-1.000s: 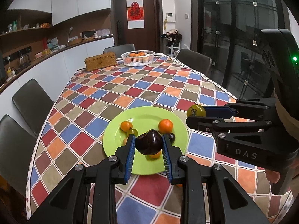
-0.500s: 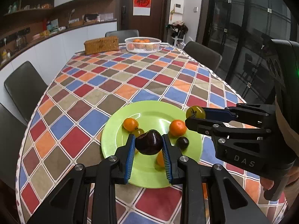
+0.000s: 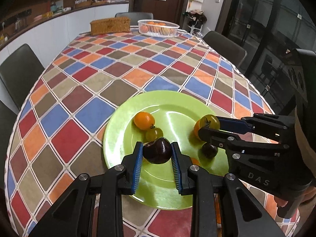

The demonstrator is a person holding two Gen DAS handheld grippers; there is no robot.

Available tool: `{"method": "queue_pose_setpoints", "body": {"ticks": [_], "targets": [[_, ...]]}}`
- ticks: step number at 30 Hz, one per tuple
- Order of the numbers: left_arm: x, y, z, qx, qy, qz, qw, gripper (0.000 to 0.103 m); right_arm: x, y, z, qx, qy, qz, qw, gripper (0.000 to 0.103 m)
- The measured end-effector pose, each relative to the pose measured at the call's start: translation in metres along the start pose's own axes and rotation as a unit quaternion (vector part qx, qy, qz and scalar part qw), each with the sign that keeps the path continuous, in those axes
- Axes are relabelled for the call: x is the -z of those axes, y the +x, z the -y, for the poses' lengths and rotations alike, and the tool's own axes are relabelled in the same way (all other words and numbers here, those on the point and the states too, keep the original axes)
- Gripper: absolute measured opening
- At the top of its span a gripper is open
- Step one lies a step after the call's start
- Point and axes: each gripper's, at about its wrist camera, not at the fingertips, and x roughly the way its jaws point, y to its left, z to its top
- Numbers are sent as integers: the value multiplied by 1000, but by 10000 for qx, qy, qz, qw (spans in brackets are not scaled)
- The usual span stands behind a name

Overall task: Organize fruits
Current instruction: 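Open the left tool to drop the plum on the plate while the right tool releases the tomato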

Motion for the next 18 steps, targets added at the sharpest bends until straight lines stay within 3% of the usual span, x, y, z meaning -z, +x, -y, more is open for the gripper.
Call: {"method": "queue_pose_setpoints", "body": {"ticks": [9, 14, 18], "targets": [[2, 9, -2, 1, 9, -170, 9999, 29, 2, 9, 3, -11, 98, -128, 9999, 29], [1, 4, -2, -74, 29, -105, 9999, 38, 4, 4, 6, 5, 171, -111, 9998, 34], [2, -6, 1, -198, 69, -32, 9998, 39, 8, -6, 7, 60, 186, -44, 9998, 34]]}}
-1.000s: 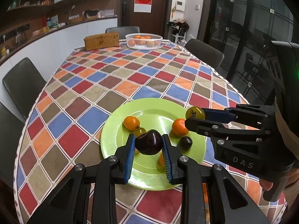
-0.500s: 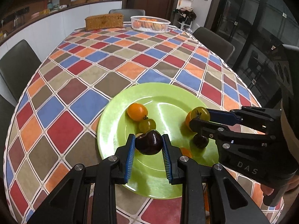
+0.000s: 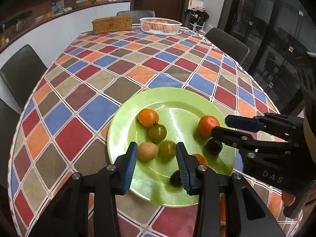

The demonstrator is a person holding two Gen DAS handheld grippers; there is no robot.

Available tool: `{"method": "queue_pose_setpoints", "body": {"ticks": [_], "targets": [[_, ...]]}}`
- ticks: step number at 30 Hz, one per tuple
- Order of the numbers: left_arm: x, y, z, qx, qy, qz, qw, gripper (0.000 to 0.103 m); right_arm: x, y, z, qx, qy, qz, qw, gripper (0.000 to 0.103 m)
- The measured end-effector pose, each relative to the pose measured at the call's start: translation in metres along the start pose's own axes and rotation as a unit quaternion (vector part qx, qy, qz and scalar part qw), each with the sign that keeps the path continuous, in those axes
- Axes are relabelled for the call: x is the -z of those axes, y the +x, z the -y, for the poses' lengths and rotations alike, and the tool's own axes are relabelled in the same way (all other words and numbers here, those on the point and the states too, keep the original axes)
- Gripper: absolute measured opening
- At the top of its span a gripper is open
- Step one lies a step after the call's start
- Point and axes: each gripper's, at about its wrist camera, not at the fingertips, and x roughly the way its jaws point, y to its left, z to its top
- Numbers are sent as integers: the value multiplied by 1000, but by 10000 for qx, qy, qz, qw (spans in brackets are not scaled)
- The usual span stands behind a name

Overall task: Organize fruits
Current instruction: 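Open the left tool to drop the plum on the plate while the right tool releases the tomato, then move both open tools back toward the large orange and tan fruit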

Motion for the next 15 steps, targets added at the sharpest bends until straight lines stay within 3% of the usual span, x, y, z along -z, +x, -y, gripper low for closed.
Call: {"method": "queue_pose_setpoints", "body": {"ticks": [15], "targets": [[14, -71, 22, -417, 182, 641, 9969, 48, 19, -75, -16, 91, -243, 711, 9971, 34]]}}
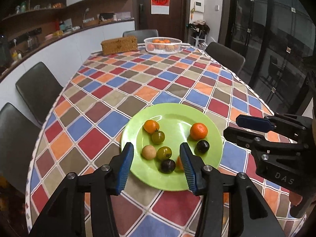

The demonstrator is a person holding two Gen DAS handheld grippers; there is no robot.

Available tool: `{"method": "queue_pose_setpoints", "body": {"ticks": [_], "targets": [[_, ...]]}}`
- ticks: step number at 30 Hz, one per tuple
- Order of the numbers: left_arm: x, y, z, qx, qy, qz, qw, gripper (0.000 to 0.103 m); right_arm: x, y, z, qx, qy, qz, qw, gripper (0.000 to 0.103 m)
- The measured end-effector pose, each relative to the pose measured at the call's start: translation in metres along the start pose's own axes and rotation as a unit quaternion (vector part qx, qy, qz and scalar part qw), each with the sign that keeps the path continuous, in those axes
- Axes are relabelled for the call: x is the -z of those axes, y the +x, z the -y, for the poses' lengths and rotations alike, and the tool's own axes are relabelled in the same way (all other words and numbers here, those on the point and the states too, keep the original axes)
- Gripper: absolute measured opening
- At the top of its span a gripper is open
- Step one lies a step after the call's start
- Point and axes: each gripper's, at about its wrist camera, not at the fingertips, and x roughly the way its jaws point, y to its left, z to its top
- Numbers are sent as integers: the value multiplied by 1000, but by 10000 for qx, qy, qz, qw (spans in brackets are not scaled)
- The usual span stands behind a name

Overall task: Organize fruits
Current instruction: 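Move both open tools back toward the large orange and tan fruit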

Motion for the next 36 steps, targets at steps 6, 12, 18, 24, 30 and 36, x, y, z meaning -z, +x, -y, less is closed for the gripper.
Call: {"method": "queue_pose_setpoints", "body": {"ticks": [6, 12, 18, 24, 30, 36], "targets": [[13, -31, 8, -117, 65, 243, 9996, 53, 14, -28, -8, -42, -19, 159, 9999, 34], [32, -56, 14, -149, 63, 370, 9992, 63, 33, -49, -14, -72, 75, 254, 9996, 43], [55, -70, 17, -221, -2, 386, 9990, 67, 55, -58, -24, -65, 67, 219, 9997, 43], [76, -77, 20, -332, -64, 371, 9987, 71, 78, -57, -35, -141, -29, 39, 9999, 43], [95, -72, 17, -416, -226, 248, 9986, 73, 100, -47, -41, -276, 26, -264, 9993, 43], [112, -60, 14, -422, -361, 3, 9985, 73, 116, -32, -48, -359, -38, -571, 9977, 43]]}}
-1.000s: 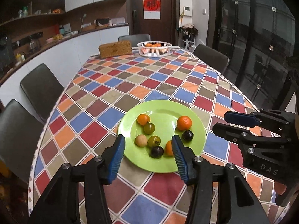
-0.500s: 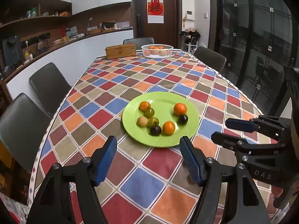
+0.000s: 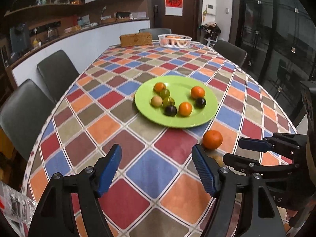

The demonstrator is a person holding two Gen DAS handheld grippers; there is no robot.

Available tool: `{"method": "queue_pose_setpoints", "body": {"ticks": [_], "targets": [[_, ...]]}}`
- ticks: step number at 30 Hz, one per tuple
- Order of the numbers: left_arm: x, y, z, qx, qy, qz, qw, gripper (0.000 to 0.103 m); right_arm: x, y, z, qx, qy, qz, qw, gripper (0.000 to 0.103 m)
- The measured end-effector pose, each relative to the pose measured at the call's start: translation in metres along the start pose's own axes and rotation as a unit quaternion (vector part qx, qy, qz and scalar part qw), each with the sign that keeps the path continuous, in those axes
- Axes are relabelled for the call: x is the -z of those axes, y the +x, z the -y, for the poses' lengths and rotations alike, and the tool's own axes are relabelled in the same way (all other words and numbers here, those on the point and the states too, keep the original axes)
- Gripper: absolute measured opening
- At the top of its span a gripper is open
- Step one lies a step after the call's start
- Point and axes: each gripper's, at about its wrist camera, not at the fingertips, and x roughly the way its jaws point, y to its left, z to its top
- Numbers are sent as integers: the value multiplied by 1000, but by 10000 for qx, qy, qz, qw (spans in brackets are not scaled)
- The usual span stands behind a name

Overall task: Organize fruits
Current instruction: 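Move both open tools back toward the large orange and tan fruit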

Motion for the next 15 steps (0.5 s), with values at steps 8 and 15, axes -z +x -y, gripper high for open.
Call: {"method": "queue_pose_setpoints", "body": {"ticks": [8, 15], "targets": [[21, 15, -4, 25, -207, -332, 9992, 73, 9, 20, -3, -88, -47, -290, 9995, 43], [29, 22, -6, 4, -227, -473, 9986, 73, 9, 36, -4, -85, -92, -497, 9987, 43]]}}
